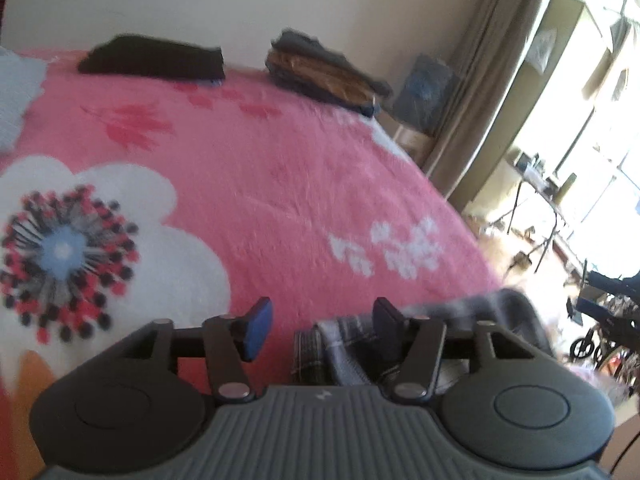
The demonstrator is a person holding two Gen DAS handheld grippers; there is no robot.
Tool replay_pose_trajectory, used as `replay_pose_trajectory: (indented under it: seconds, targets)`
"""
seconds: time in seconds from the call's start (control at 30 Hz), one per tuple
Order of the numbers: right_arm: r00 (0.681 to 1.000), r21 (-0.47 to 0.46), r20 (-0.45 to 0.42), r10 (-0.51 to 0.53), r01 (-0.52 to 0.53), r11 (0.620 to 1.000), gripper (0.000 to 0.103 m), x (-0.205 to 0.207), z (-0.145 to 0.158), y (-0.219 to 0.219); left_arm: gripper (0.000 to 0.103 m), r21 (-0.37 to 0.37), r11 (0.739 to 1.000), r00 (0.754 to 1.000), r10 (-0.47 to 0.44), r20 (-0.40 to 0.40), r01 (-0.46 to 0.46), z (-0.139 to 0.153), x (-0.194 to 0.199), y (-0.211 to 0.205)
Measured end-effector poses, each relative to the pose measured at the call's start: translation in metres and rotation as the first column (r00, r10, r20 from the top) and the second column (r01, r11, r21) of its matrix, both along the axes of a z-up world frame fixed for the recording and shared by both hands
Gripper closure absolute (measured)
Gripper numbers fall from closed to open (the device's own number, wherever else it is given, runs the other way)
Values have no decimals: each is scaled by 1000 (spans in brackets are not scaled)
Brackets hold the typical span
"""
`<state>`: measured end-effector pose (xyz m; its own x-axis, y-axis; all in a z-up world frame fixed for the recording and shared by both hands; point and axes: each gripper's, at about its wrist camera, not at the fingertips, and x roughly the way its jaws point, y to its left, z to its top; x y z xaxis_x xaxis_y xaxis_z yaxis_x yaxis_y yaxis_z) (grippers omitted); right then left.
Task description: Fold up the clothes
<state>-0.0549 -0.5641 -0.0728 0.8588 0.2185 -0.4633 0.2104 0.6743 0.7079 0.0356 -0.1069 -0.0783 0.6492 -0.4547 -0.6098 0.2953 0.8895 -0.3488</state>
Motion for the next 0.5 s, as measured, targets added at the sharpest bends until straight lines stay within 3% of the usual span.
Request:
replay_pose_trajectory:
  seconds: [0.07, 0.23, 0.3, 0.37, 0.5]
  targets:
    - [999, 53, 44, -11, 9, 999, 57, -35, 19, -17, 45, -16, 1000, 999, 1, 34, 0, 19, -11, 7]
    - [999, -28, -7, 51, -51, 998, 57, -133, 64, -5, 45, 26, 992, 991, -122, 59, 121, 68, -63, 3]
    - [997, -60, -29, 74, -76, 995, 57, -172, 81, 0, 45, 25, 978, 978, -206, 32, 206, 78, -99, -7]
    - [993, -138, -74, 95, -104, 985, 57, -206, 85, 23, 47, 35, 949, 950, -313, -12, 313, 79, -144, -24]
    - [967, -301, -200, 155, -211, 930, 67, -239, 49, 89, 47, 91, 876, 880, -471, -52, 474, 60, -240, -58]
